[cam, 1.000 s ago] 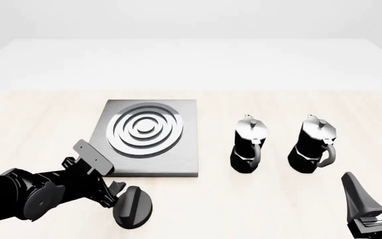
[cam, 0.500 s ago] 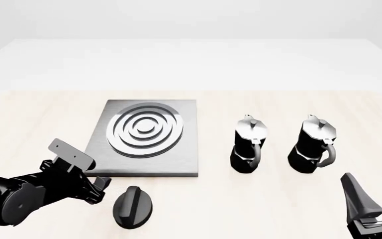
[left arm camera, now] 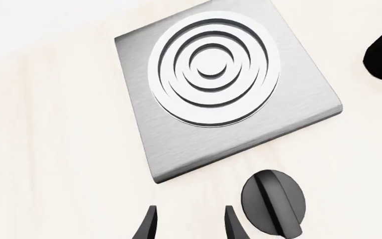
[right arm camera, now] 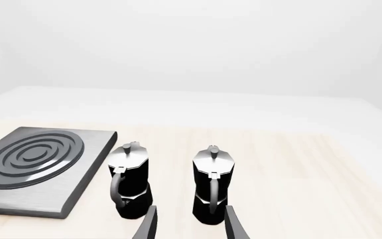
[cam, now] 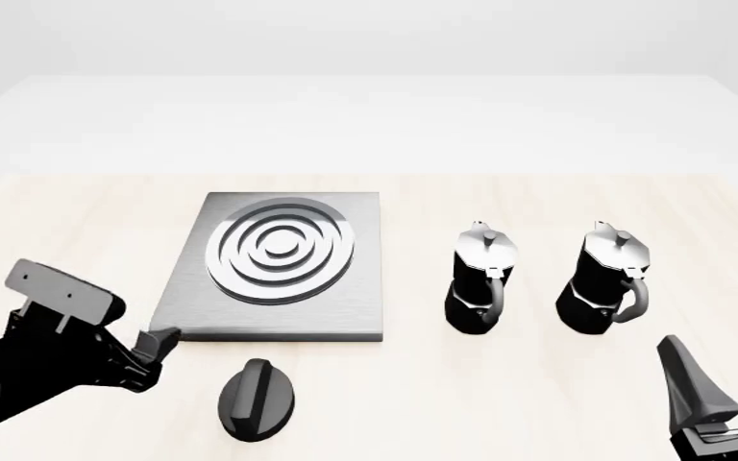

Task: Turn off the stove.

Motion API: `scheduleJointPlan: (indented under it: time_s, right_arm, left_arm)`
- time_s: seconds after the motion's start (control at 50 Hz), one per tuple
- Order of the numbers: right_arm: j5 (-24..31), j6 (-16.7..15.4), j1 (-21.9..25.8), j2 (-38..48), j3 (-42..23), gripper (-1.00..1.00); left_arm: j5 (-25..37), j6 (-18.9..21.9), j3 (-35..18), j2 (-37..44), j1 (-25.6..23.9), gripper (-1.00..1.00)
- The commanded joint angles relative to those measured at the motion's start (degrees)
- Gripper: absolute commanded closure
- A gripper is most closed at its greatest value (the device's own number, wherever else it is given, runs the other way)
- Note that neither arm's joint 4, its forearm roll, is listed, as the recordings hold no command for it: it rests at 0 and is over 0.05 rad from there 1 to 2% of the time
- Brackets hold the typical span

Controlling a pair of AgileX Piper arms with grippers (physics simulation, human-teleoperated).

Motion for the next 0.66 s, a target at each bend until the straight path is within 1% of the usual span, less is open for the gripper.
scheduleJointPlan:
  time_s: [0.02,0.24,0.28,0.36,0.4,0.46,0.5,0.54,0.6,0.66]
  right_arm:
    - [0.83,-0.46,-0.09,-0.98,-0.01,-1.0]
    - [0.93,-0.72,-0.66,-1.09,0.0,-1.0]
    - [1.0,-0.8,-0.65,-1.14,0.0,-1.0]
    - [1.08,-0.99,-0.7,-1.24,0.0,-1.0]
    - [1.02,-1.06,-0.73,-1.19,0.0,-1.0]
    - [1.01,-1.22,-0.6,-1.18,0.0,-1.0]
    - [0.92,-1.31,-0.41,-1.09,0.0,-1.0]
    - [0.72,-1.38,-0.38,-0.88,0.0,-1.0]
    - [0.72,-1.39,-0.31,-0.92,-0.01,-1.0]
    - [0.48,-1.44,-0.3,-0.73,-0.01,-1.0]
  left_arm:
    - [10.21,-1.16,-2.54,-11.84,0.21,-1.0]
    - [18.65,-1.87,-4.49,-22.09,2.09,-1.0]
    - [19.15,-2.15,-4.8,-22.63,2.92,-1.0]
    - [21.4,-2.59,-5.02,-25.07,2.67,-1.0]
    - [23.18,-4.04,-5.75,-26.78,2.24,-1.0]
    - [25.87,-4.34,-6.52,-29.4,2.53,-1.0]
    - [28.32,-5.84,-7.66,-32.0,1.66,-1.0]
    - [28.95,-4.92,-7.69,-32.38,2.48,-1.0]
    - [30.96,-4.86,-8.79,-33.73,2.47,-1.0]
    - [32.85,-5.66,-10.25,-34.95,2.32,-1.0]
